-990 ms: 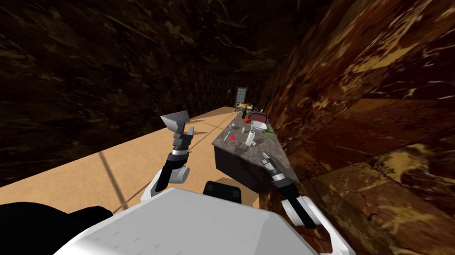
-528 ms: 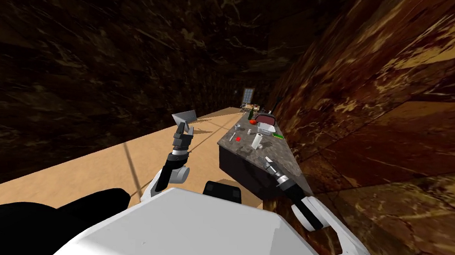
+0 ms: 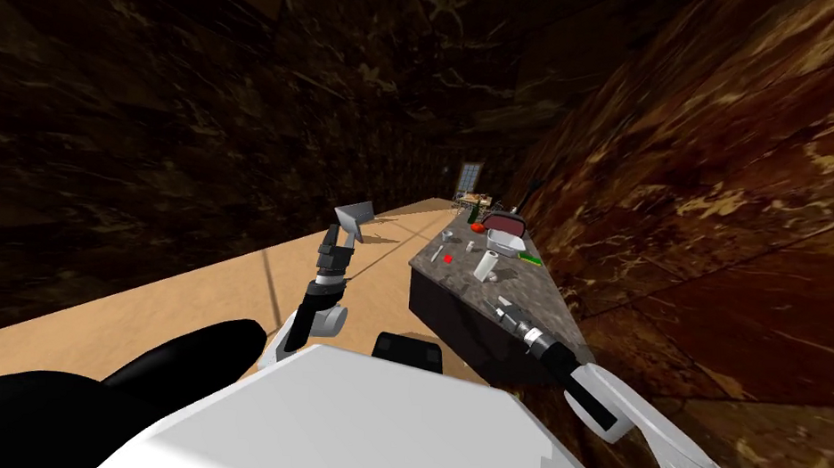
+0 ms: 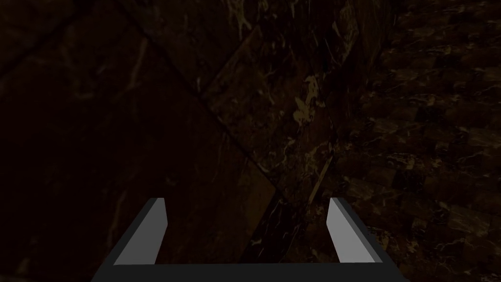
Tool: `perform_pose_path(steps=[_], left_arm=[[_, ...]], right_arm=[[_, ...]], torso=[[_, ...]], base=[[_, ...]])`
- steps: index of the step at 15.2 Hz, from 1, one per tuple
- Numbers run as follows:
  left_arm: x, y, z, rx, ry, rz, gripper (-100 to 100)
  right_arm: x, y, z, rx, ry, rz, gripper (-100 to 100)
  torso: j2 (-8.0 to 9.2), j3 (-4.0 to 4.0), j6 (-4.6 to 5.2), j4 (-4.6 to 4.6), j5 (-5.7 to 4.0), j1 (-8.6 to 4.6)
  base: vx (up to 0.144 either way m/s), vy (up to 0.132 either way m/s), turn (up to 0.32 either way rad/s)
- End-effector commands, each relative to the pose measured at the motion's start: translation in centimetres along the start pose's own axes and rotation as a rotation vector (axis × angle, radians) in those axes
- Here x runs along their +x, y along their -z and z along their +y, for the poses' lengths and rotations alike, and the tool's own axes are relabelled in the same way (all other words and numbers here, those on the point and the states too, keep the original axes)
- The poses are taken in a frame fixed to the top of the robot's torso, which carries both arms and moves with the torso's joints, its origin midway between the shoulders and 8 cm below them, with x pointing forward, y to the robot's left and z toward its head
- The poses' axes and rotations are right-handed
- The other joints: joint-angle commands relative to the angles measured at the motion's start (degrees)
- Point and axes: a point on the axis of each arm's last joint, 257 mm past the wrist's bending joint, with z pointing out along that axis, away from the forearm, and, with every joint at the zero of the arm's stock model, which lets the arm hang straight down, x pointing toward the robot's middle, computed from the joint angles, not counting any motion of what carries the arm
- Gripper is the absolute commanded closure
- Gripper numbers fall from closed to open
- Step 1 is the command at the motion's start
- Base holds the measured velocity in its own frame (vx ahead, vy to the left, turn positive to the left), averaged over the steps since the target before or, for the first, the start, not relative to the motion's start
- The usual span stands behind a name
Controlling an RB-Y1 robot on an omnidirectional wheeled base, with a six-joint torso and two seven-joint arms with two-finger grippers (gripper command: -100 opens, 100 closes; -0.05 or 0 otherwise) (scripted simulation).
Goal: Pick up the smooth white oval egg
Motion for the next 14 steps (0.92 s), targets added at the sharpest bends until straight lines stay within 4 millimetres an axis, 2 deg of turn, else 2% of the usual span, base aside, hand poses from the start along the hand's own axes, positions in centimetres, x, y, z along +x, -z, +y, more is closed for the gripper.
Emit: perform_pose_path(steps=[1,2,3,4,5,6,8,9,10,11,12,13,14], left_arm=[[0.0,0.0,0.0,0.0,0.0,0.0,0],[0.0,0.0,0.0,0.0,0.0,0.0,0],[0.0,0.0,0.0,0.0,0.0,0.0,0],[0.0,0.0,0.0,0.0,0.0,0.0,0],[0.0,0.0,0.0,0.0,0.0,0.0,0],[0.0,0.0,0.0,0.0,0.0,0.0,0],[0.0,0.0,0.0,0.0,0.0,0.0,0],[0.0,0.0,0.0,0.0,0.0,0.0,0],[0.0,0.0,0.0,0.0,0.0,0.0,0],[0.0,0.0,0.0,0.0,0.0,0.0,0],[0.0,0.0,0.0,0.0,0.0,0.0,0],[0.0,0.0,0.0,0.0,0.0,0.0,0],[0.0,0.0,0.0,0.0,0.0,0.0,0]], right_arm=[[0.9,0.7,-2.0,0.018,0.07,0.056,-100],[2.0,1.3,-3.5,0.035,0.123,0.101,-100],[2.0,1.6,-4.1,0.038,0.143,0.116,-100],[3.0,2.4,-5.8,0.056,0.196,0.163,-100],[2.9,2.6,-6.2,0.057,0.215,0.176,-100],[3.6,3.5,-7.8,0.07,0.269,0.221,-100],[3.7,3.8,-8.4,0.075,0.284,0.236,-100],[4.1,4.8,-10.2,0.087,0.353,0.289,-100],[4.3,5.0,-10.5,0.093,0.351,0.294,-100],[4.6,6.1,-12.3,0.103,0.417,0.345,-100],[4.8,6.3,-12.6,0.109,0.415,0.351,-100],[5.3,7.6,-14.4,0.125,0.467,0.403,-100],[5.1,7.6,-14.6,0.124,0.475,0.407,-100]], torso=[[0.0,0.0,0.0,0.0,0.0,0.0],[-0.01,0.0,0.02,0.0,0.01,0.0],[-0.01,-0.01,-0.02,0.0,0.01,0.01],[-0.01,-0.01,0.01,0.0,0.01,0.0],[-0.01,0.0,-0.01,0.0,0.01,0.02],[-0.01,0.0,0.01,0.0,0.02,0.02],[-0.02,-0.01,0.0,0.0,0.01,0.03],[-0.01,-0.01,0.05,0.0,0.01,0.0],[-0.02,-0.01,0.01,0.0,0.01,0.0],[-0.02,-0.01,0.02,0.0,0.0,-0.01],[-0.04,-0.02,-0.01,-0.01,0.0,0.0],[-0.04,-0.02,0.01,-0.01,0.0,0.0],[-0.05,-0.03,-0.01,-0.01,0.01,0.0]], base=[[0.004,0.027,0.198],[0.002,0.032,0.281],[0.004,0.028,0.239],[0.003,0.035,0.274],[0.004,0.03,0.205],[0.006,0.032,0.255],[0.008,0.023,0.14],[0.012,0.023,0.171],[0.012,0.02,0.184],[0.012,0.025,0.268],[0.013,0.023,0.219],[0.011,0.025,0.238],[0.011,0.023,0.193]])
